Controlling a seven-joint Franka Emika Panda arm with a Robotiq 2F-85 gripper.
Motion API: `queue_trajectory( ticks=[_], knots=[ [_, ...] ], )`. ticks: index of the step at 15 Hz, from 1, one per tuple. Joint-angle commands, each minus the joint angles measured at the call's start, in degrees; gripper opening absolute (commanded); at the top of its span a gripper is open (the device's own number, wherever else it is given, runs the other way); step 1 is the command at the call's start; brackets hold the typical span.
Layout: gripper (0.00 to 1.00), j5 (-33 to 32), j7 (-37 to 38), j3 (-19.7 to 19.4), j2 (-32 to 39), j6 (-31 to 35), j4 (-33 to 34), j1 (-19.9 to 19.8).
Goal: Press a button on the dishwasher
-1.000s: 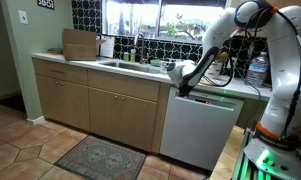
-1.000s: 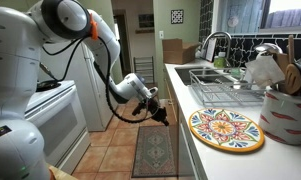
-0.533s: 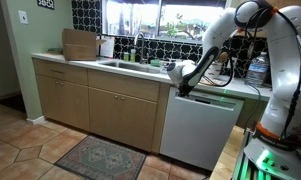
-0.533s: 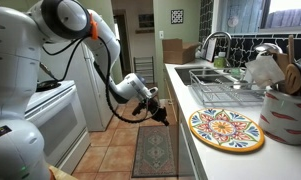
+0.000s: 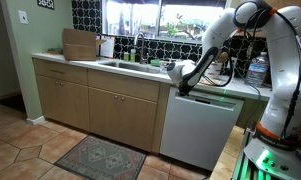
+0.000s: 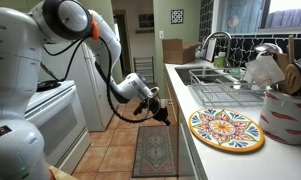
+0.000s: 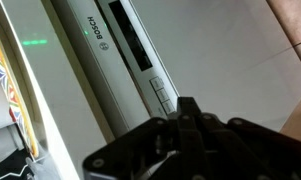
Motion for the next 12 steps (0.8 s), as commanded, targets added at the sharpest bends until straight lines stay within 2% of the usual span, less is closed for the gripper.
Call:
queue_trajectory(
  ticks=[1,12],
  knots=[
    [0.00,-0.1,-0.1,-0.9,1.7,-0.8,1.4,0.5],
    [0.00,-4.4,-1.0,-2.3,8.2,0.5,7.5,0.1]
  ],
)
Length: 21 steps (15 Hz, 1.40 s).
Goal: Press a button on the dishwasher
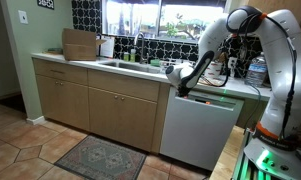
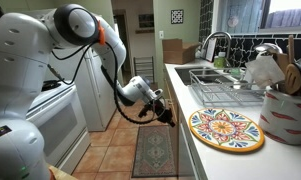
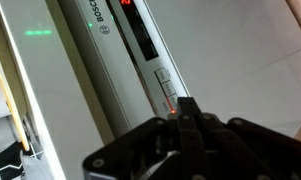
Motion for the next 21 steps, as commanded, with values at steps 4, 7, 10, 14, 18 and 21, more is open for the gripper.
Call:
queue_trajectory(
  ticks=[4,7,10,14,18,21],
  knots=[
    [0.00,-2.6,-2.1,-0.6,6.1,1.1,6.0,-0.1],
    [0.00,-2.3,-3.4,-0.6,7.8,1.6,7.9,-0.3],
    [0.00,-2.7,-4.4,-0.8,9.0,3.2,9.1,-0.6],
    [0.00,-3.1,-5.5,-1.4,10.4,5.4,10.5,-0.6],
    [0.00,-4.7,-4.9,-2.3,11.5,6.9,11.6,-0.3],
    [0.00,-7.2,-4.3,-2.8,12.6,7.1,12.4,-0.1]
  ],
)
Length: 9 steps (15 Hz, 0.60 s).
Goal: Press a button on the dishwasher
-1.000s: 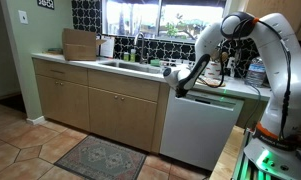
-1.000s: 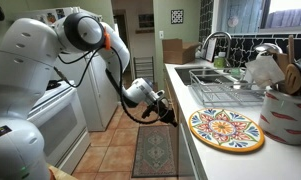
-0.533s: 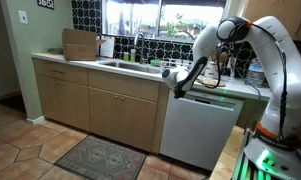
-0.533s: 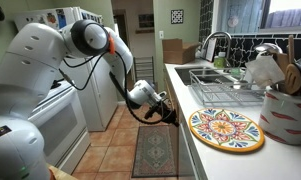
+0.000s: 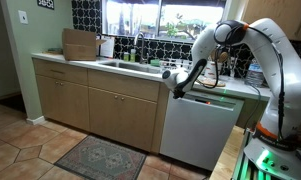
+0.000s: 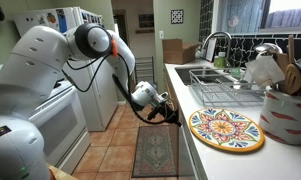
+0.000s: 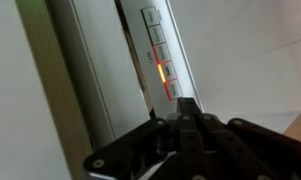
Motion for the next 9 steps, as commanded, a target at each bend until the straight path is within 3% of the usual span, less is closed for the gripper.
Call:
queue_trajectory(
  ticks=[1,9],
  knots=[
    [0.00,-3.8,1.0,-1.1,2.4,1.5,1.6,0.3],
    [0.00,-7.8,1.1,-0.5,4.1,2.7,2.9,-0.2]
  ],
)
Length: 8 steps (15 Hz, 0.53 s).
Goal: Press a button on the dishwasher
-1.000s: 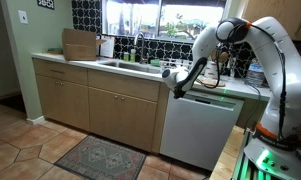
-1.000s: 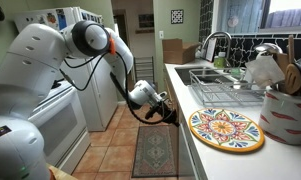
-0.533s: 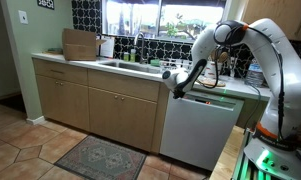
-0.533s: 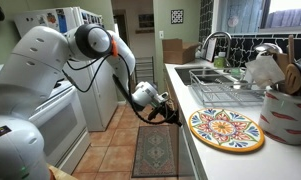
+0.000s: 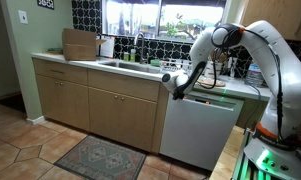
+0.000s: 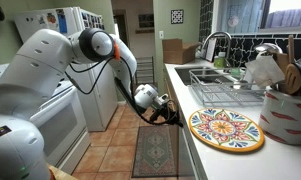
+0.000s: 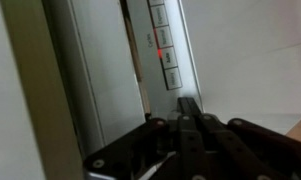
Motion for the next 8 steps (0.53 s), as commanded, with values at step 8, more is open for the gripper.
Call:
queue_trajectory(
  ticks=[8],
  knots=[
    [0.00,-2.8,0.2,-0.2,2.0,1.9,2.1,-1.1]
  ],
)
